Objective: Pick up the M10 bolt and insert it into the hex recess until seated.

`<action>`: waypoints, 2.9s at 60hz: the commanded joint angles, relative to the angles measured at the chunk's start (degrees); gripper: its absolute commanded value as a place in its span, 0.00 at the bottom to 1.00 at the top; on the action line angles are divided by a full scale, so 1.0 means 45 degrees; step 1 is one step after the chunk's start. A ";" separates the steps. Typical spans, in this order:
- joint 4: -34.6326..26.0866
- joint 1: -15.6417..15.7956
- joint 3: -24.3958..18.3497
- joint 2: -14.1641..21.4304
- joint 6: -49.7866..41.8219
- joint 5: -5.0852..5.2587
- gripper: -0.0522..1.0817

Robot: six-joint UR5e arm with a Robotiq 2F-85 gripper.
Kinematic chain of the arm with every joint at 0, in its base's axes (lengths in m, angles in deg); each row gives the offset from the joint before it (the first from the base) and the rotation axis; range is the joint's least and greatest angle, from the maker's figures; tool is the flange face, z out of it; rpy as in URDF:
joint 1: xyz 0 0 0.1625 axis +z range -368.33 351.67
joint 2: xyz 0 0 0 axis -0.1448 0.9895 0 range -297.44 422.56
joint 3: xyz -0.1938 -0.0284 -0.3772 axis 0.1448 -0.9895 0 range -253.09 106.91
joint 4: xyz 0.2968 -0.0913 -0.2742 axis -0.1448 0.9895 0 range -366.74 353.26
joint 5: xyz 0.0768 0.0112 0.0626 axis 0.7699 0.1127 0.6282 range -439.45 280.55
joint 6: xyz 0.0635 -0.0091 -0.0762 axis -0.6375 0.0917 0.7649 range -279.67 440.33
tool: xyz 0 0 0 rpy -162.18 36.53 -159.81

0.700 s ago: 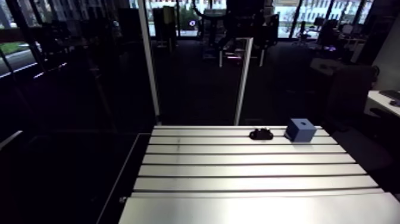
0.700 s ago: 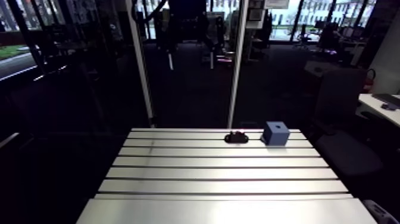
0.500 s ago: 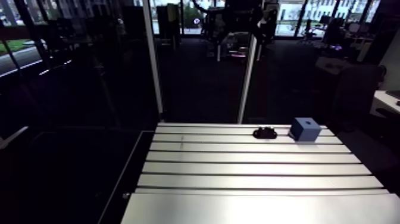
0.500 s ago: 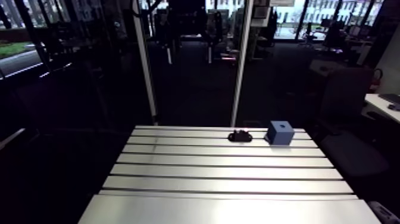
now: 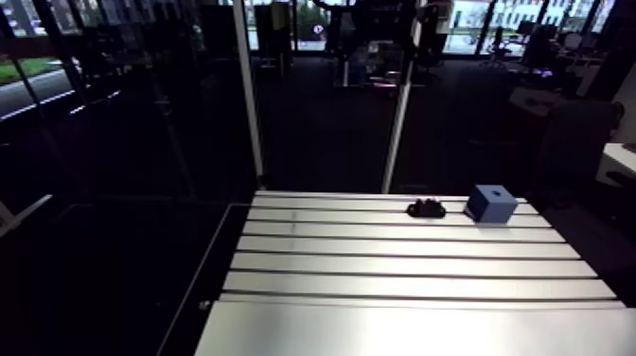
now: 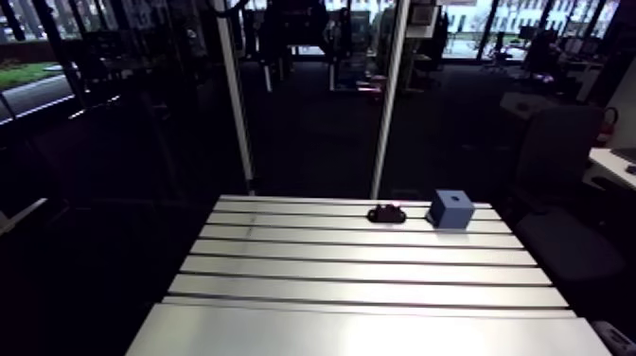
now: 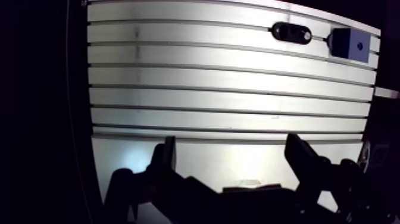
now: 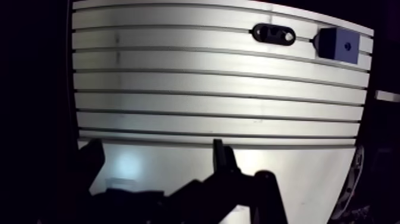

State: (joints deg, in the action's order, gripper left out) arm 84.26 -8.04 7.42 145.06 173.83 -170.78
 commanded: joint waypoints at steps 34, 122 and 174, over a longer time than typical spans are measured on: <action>0.3469 -0.3453 0.0903 -0.1388 0.3951 0.0677 0.05; 0.7503 -0.4206 0.2280 -0.3912 0.4137 0.0305 0.06; 0.9421 -0.4811 0.3544 -0.4455 0.4330 0.0673 0.16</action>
State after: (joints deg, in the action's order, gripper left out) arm 126.48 -29.15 23.19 125.66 193.33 -167.88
